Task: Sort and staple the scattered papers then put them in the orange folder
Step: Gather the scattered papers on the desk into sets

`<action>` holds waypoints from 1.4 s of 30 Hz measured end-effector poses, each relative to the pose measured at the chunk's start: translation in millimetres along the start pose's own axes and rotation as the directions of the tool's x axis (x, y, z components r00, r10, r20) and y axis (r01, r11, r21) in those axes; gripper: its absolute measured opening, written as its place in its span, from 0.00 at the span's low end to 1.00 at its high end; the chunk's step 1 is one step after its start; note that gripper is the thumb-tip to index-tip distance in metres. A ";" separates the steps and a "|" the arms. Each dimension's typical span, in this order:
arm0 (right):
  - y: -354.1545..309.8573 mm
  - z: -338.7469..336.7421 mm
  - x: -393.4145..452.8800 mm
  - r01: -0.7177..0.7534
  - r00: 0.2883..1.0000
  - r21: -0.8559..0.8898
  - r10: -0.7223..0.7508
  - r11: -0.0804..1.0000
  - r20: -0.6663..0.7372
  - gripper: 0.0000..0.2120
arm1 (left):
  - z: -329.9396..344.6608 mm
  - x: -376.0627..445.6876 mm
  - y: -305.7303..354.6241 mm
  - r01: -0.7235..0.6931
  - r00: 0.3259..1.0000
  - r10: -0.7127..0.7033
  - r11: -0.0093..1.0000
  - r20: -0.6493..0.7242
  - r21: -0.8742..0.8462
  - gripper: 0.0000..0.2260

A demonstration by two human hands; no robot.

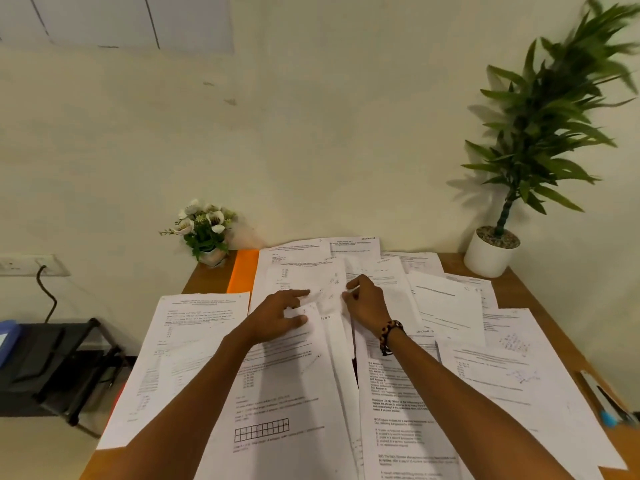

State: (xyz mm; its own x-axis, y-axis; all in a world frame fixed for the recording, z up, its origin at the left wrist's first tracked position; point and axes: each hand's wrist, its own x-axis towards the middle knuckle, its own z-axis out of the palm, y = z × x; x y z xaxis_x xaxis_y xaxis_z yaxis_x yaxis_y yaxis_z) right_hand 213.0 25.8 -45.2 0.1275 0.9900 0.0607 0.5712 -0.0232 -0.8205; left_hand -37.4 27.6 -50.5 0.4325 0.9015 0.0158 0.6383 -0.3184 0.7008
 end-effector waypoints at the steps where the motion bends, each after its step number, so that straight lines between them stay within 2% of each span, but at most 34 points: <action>1: -4.2 0.6 6.4 0.002 1.000 -0.016 -0.002 1.000 -0.004 0.10 | -2.2 5.2 1.8 0.021 1.000 -0.021 1.000 0.018 -0.011 0.17; 3: -13.5 0.2 20.0 0.026 0.999 -0.063 -0.024 0.998 0.037 0.18 | -7.4 16.0 5.5 0.084 0.995 -0.081 0.995 0.065 -0.055 0.28; 5: -17.3 1.3 30.6 0.017 0.993 -0.083 -0.007 0.996 0.116 0.22 | -9.7 26.7 6.5 0.135 0.988 -0.129 0.988 0.083 -0.078 0.32; 7: -13.3 6.6 35.8 0.013 0.988 -0.092 0.002 0.996 0.157 0.15 | -10.4 36.6 6.9 0.180 0.981 -0.174 0.981 0.089 -0.066 0.33; 10: -4.9 16.9 38.8 0.076 0.992 -0.164 -0.059 0.983 0.110 0.01 | -10.0 50.2 11.3 0.189 0.977 -0.184 0.981 0.111 -0.035 0.33; 14: -4.0 12.0 53.5 0.090 0.996 -0.188 -0.088 0.978 0.016 0.02 | 0.9 64.9 10.4 0.144 0.981 -0.145 0.989 0.128 0.019 0.26; 16: -1.8 3.4 66.1 0.074 0.997 -0.248 -0.069 0.966 0.026 0.08 | 5.9 72.9 11.1 0.126 0.984 -0.127 0.992 0.124 0.018 0.24; 19: 7.8 -10.1 80.1 0.060 0.998 -0.447 -0.040 0.892 0.055 0.21 | 9.3 93.4 21.0 0.095 0.987 -0.089 0.995 0.136 -0.033 0.26; 22: 19.8 -12.9 80.8 0.133 0.984 -0.550 -0.042 0.825 0.176 0.23 | 12.0 114.8 34.9 0.070 0.979 -0.070 0.998 0.193 0.009 0.25; 24: 26.5 -9.8 79.6 0.148 0.976 -0.531 -0.035 0.834 0.217 0.21 | 16.2 125.0 39.2 0.086 0.971 -0.095 0.995 0.218 0.049 0.26; 28: 34.9 -16.9 90.2 0.113 0.985 -0.337 -0.061 0.935 0.159 0.15 | 33.6 133.0 34.6 0.114 0.940 -0.177 0.969 0.292 0.219 0.28; 30: 37.0 -23.3 99.7 0.096 0.993 -0.276 -0.072 0.956 0.098 0.14 | 39.6 131.3 29.8 0.130 0.938 -0.198 0.962 0.286 0.239 0.28; 34: 39.2 -39.4 119.5 -0.012 1.000 -0.406 0.008 0.914 -0.010 0.18 | 40.2 130.1 25.0 0.129 0.940 -0.196 0.962 0.278 0.242 0.28; 36: 43.3 -43.1 123.4 -0.047 0.997 -0.491 0.074 0.870 0.037 0.20 | 38.8 133.0 26.0 0.122 0.939 -0.197 0.956 0.281 0.266 0.27; 38: 49.1 -40.1 122.1 -0.022 0.986 -0.505 0.101 0.863 0.129 0.19 | 37.2 136.5 28.5 0.099 0.944 -0.185 0.949 0.272 0.300 0.26; 40: 57.4 -37.8 117.7 0.013 0.986 -0.400 0.055 0.917 0.158 0.19 | 36.8 139.9 32.0 0.072 0.948 -0.166 0.943 0.271 0.325 0.25; 42: 64.1 -43.0 112.9 0.005 0.997 -0.197 0.009 0.980 0.071 0.23 | 37.2 140.1 35.1 0.038 0.950 -0.145 0.932 0.277 0.361 0.25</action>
State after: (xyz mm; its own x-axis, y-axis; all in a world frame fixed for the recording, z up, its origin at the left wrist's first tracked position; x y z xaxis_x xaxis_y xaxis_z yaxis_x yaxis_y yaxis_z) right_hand 298.9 130.0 -66.5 0.0752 0.9971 0.0126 0.7206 -0.0456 -0.6918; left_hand 69.3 131.8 -50.2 0.4942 0.8216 -0.2841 0.8408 -0.3687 0.3964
